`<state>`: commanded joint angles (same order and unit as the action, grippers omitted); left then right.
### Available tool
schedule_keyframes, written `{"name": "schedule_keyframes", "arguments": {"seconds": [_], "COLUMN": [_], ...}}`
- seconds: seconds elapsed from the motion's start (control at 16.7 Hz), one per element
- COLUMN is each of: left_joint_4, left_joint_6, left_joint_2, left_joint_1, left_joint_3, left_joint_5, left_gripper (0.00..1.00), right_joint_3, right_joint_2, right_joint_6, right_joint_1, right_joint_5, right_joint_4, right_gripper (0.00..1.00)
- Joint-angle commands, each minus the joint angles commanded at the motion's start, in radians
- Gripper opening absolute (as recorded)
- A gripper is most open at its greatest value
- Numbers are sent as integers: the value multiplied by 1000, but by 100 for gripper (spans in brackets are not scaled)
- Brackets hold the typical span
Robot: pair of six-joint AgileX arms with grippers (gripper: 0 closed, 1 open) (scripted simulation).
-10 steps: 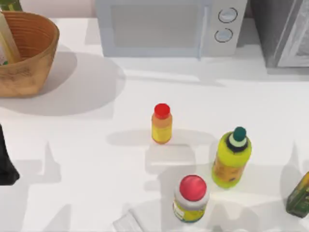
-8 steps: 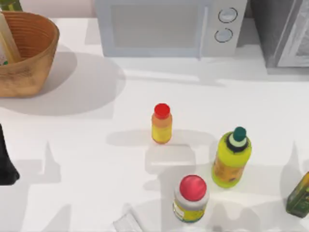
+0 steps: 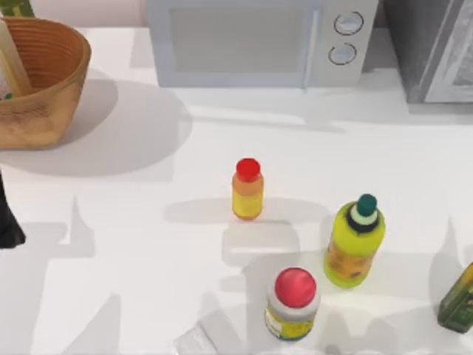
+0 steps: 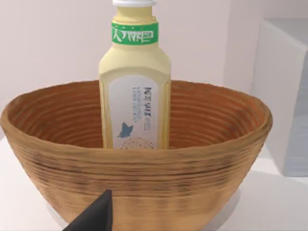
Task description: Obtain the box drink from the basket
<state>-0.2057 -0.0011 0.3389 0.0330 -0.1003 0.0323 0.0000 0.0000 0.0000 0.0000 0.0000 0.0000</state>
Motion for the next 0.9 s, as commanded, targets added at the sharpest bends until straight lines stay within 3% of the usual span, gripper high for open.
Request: {"name": "schedule_keyframes", "arguments": {"seconds": [0.9], "left_joint_4": [-866], "left_joint_6": [15], "left_joint_2": [1293], "left_joint_1": [104], "left_joint_3": [-472], "left_joint_5": [139], "left_gripper": [100], "right_joint_3": [0], "right_joint_2": [0], "right_joint_6": [0], "right_joint_1": [0], "right_joint_5": [0], "right_joint_4": [0], "right_gripper": [100]}}
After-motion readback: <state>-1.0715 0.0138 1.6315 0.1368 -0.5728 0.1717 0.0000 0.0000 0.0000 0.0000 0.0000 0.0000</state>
